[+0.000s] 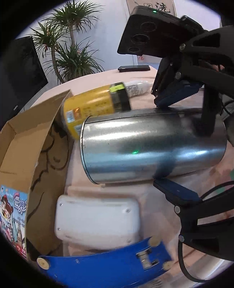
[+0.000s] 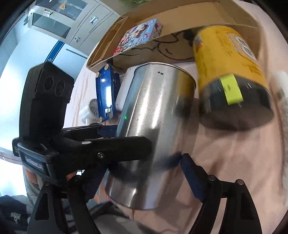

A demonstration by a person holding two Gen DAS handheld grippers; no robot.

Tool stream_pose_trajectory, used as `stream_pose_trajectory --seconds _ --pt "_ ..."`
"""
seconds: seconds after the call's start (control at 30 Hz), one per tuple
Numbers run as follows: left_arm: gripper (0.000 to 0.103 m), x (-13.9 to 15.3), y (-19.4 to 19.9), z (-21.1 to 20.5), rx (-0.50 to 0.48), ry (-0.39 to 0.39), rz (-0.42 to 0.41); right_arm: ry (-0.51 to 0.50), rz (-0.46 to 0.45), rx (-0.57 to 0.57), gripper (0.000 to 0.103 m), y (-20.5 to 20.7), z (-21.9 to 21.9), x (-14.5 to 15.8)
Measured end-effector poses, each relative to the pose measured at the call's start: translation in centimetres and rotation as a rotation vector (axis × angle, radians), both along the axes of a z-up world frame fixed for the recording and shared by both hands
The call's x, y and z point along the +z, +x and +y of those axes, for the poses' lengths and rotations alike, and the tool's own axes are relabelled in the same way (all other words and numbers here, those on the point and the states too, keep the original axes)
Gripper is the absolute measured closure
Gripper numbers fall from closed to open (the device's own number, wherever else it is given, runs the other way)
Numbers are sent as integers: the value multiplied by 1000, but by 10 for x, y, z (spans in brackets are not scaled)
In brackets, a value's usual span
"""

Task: Organize rigid objects
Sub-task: 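Grasp the silver metal canister with the right tool, then carry the silver canister into the box beside the board game and release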

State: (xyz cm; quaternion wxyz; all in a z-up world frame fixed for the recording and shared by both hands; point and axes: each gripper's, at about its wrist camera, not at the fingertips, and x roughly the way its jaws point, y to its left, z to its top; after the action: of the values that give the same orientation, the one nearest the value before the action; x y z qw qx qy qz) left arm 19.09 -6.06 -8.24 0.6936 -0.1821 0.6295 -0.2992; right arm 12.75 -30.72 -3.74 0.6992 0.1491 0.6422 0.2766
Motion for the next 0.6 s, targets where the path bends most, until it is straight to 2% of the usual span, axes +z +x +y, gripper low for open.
stream_pose_trajectory --seconds 0.1,0.2,0.3,0.4,0.5,0.6 --pt "20 -3 3 10 10 -15 4 -9 -12 -8 18 8 15 -7" --pt "21 2 -2 12 27 14 -3 -36 -19 -9 18 8 29 -8" --pt "21 34 -10 13 30 35 -107 -60 -60 -5 18 6 41 6" --pt "21 95 -10 23 69 16 -265 -37 -200 -6 19 10 39 60" --pt "21 154 7 27 85 36 -429 -25 -365 12 19 32 49 115" --pt "21 190 43 22 93 56 -508 -26 -455 30 19 70 57 150"
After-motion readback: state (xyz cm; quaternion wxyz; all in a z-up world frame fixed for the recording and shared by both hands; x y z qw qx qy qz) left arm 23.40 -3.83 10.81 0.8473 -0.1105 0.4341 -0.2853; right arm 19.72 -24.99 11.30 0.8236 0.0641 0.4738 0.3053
